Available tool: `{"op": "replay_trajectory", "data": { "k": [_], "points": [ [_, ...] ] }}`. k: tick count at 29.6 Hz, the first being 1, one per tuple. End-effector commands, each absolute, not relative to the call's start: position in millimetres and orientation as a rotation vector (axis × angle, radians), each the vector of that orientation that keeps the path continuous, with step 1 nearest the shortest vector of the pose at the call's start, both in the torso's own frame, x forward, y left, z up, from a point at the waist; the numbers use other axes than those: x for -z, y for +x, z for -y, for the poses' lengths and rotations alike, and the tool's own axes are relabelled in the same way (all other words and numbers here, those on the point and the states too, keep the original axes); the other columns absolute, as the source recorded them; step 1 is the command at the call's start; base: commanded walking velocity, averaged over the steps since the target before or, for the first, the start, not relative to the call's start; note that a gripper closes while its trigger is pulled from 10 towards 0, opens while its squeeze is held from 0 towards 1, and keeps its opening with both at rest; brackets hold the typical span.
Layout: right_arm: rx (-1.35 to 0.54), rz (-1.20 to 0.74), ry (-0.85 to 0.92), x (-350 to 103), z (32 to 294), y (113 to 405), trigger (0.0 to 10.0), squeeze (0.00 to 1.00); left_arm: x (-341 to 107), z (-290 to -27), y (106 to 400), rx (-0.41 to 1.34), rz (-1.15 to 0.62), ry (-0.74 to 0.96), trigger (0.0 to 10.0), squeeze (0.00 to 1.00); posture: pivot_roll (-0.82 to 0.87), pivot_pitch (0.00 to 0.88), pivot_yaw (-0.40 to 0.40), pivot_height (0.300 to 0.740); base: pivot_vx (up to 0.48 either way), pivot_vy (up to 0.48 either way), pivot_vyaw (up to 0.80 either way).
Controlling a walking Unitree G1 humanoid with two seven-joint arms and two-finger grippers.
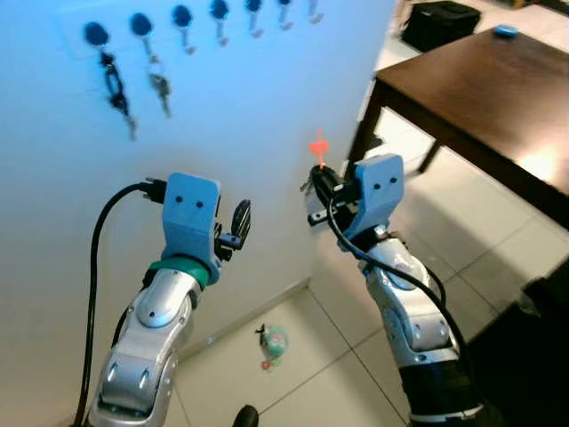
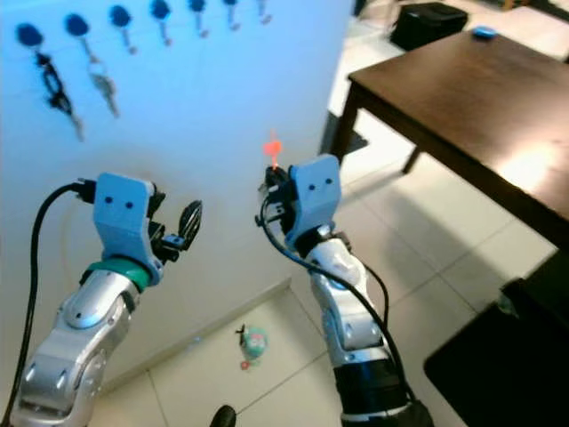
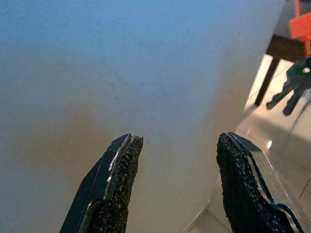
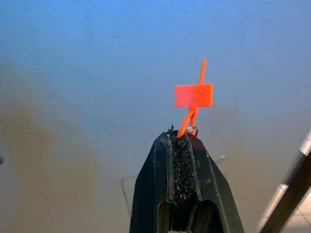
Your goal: Hang keys on a hook
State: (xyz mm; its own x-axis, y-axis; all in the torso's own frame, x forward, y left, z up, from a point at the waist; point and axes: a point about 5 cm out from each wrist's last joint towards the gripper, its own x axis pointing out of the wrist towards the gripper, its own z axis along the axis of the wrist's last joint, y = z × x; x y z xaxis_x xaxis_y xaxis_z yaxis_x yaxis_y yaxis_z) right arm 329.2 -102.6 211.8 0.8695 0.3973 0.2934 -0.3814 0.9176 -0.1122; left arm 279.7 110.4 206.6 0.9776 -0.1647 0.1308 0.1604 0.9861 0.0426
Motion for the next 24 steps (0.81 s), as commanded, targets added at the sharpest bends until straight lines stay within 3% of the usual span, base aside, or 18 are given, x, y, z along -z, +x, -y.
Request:
{"op": "replay_trajectory", "data": {
  "k": [1, 10, 24],
  "points": [
    [-0.416, 0.318, -0.048, -212.3, 101.8, 328.0, 10.0, 0.00, -204.0, -112.0, 278.3, 0.162, 0.124, 0.031, 10.0, 0.00, -0.06, 0.071, 0.033, 0.740, 0.000, 0.000, 0.80],
    [-0.417, 0.324, -0.047, -214.0, 101.9, 327.9, 10.0, 0.00, -201.7, -113.0, 276.6, 0.164, 0.121, 0.041, 10.0, 0.00, -0.06, 0.071, 0.033, 0.740, 0.000, 0.000, 0.80],
    [-0.455, 0.317, -0.015, -212.4, 97.2, 325.1, 10.0, 0.00, -199.3, -113.0, 274.6, 0.182, 0.135, 0.080, 10.0, 0.00, -0.06, 0.064, 0.033, 0.740, 0.000, 0.000, 0.00]
  ]
}}
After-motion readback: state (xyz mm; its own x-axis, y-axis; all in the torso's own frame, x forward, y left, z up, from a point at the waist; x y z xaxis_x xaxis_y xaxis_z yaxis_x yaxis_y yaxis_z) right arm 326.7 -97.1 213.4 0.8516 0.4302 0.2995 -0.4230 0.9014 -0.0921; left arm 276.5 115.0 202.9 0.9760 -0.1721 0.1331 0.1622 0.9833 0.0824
